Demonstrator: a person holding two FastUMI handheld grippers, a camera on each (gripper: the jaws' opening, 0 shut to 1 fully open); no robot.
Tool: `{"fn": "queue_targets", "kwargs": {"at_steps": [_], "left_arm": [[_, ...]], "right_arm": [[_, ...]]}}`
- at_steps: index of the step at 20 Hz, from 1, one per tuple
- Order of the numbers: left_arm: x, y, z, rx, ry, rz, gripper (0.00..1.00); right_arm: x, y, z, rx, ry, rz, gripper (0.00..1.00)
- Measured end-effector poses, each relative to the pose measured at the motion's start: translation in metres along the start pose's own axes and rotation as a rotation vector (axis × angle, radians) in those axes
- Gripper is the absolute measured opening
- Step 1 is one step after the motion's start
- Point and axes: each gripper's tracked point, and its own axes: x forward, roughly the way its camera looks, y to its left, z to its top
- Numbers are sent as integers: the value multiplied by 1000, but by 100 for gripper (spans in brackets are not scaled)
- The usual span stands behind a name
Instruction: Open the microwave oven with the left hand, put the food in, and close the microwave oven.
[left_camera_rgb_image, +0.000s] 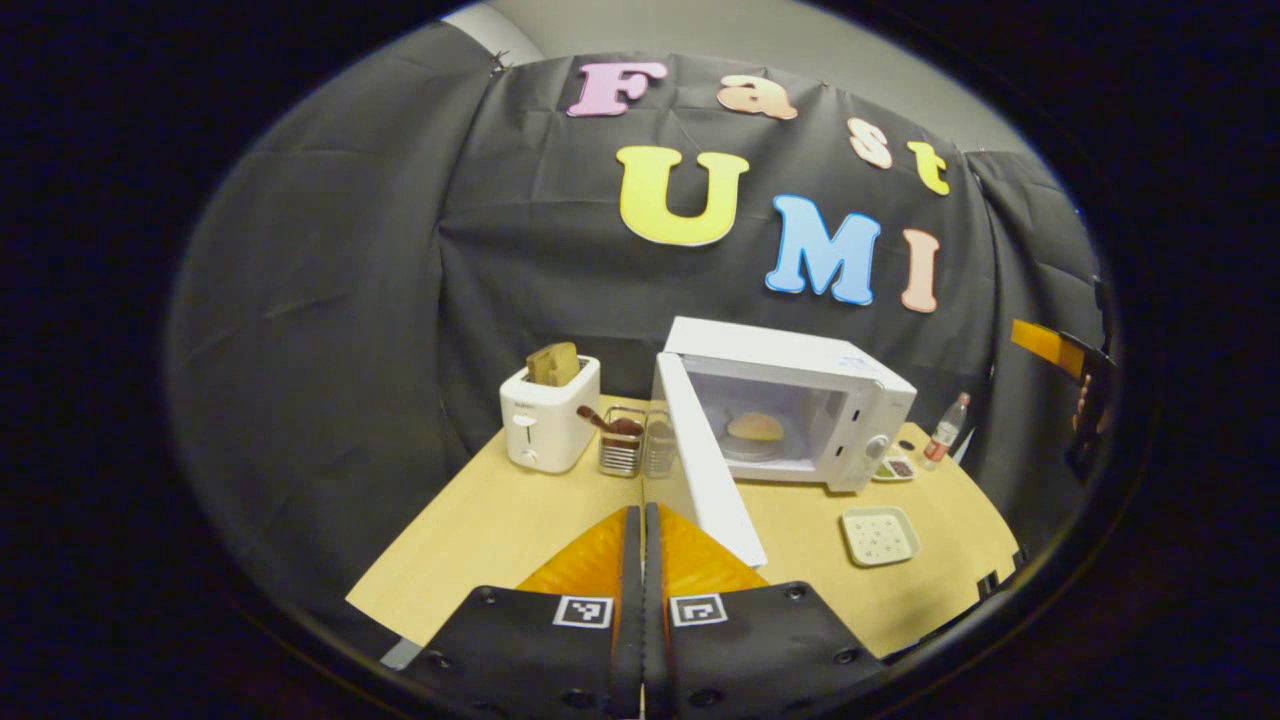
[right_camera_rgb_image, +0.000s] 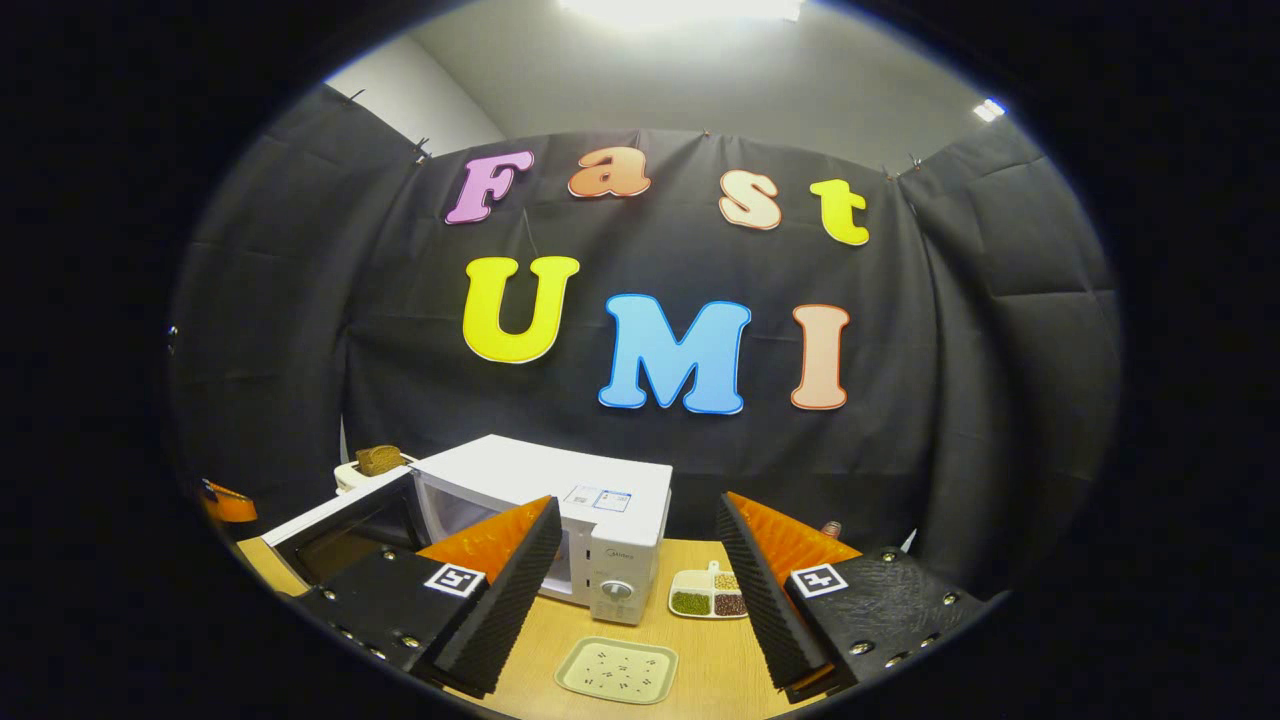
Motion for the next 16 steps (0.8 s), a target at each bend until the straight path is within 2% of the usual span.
{"fn": "queue_targets", "kwargs": {"at_steps": [8,16], "left_arm": [[3,-26,-17,34,55,-59,7],[15,-77,-18,55,70,-149,7]], "right_arm": [[-1,0,12,50,-26,9,95],[-6,-15,31,63,-74,-16,95]]}}
